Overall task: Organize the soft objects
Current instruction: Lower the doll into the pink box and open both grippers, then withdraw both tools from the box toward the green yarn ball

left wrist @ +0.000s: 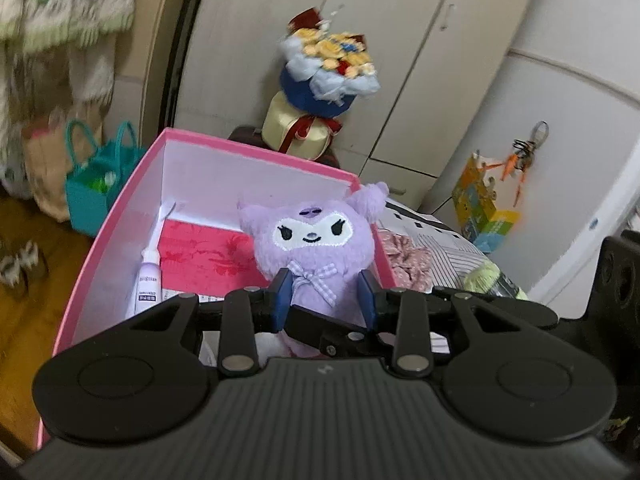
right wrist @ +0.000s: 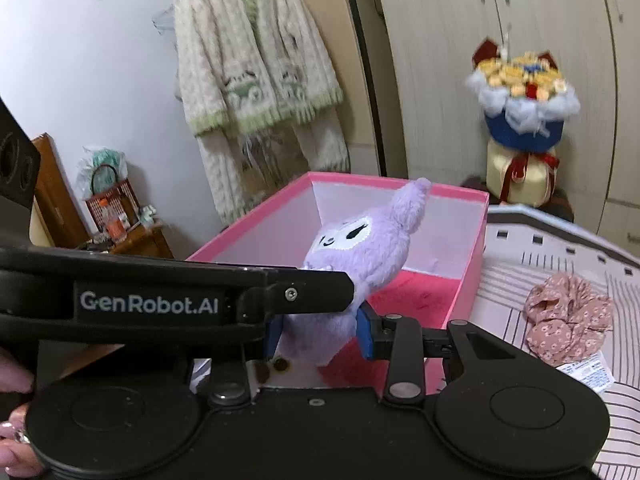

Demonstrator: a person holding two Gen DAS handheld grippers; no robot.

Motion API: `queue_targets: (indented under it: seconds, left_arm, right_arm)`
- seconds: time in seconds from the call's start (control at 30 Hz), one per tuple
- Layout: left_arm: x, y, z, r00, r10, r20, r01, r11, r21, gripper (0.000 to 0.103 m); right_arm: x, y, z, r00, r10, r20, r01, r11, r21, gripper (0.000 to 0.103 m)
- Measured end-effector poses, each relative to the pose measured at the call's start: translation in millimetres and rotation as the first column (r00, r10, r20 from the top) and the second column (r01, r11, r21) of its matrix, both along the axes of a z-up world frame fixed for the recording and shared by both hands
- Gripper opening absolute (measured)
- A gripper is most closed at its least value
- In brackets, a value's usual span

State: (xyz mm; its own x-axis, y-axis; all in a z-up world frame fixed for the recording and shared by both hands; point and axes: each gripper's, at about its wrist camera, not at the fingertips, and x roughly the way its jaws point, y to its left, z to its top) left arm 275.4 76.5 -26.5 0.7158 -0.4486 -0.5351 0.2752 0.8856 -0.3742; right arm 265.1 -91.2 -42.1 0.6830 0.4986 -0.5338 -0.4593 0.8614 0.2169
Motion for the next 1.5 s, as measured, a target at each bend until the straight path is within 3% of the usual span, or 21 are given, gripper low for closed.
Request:
queue_targets:
  seconds: [0.2,0.4,0.53,0.8,1.03,1.3,1.5]
  left_arm:
    - [18.1,6.7,-6.3,0.997,0.038,-0.061,-0.040,0.999,-0.022,0.033]
    - [15.7,5.2,-2.2,0.997,0.036,-0.064,-0.035,0.999,0.009,0.040]
    - [-1.6,13.9,7.5,0.999,0.025,-0.025,-0.025,1.000,0.011,0.040]
    - [-44.7,21.7,37.6,0.999,0.011,0.038,-0.014,0.996,0.093,0.042]
    - [-85.8,8.8,60.8,0.993,-0.052,0.108,0.037,0.990,0.137,0.047]
    - [-117.8,-12.6,77.1,0.981,-0.143,0.134,0.121,0.980,0.161,0.050]
    - [-129.2,-43.5,87.2,0.962,-0.258,0.091,0.242,0.958,0.155,0.060]
  right_arm:
    - [18.6,12.2,-1.4,0.999,0.014,-0.046,-0.016,0.998,-0.053,0.045]
    - [7.1,26.4,-0.8,1.000,0.012,0.009,-0.010,0.975,-0.221,0.050]
    - [-10.3,25.0,9.8,0.999,0.012,0.037,0.000,0.956,-0.294,0.052]
    - [-53.3,11.0,36.7,0.997,0.025,0.079,0.000,0.952,-0.305,0.071]
    - [-90.6,-7.2,59.3,0.991,0.014,0.136,0.027,0.955,-0.296,0.075]
    - [-127.9,-43.4,76.1,0.986,-0.010,0.168,0.056,0.961,-0.270,0.077]
    - [-156.7,-84.6,81.1,0.978,-0.054,0.200,0.102,0.966,-0.239,0.078]
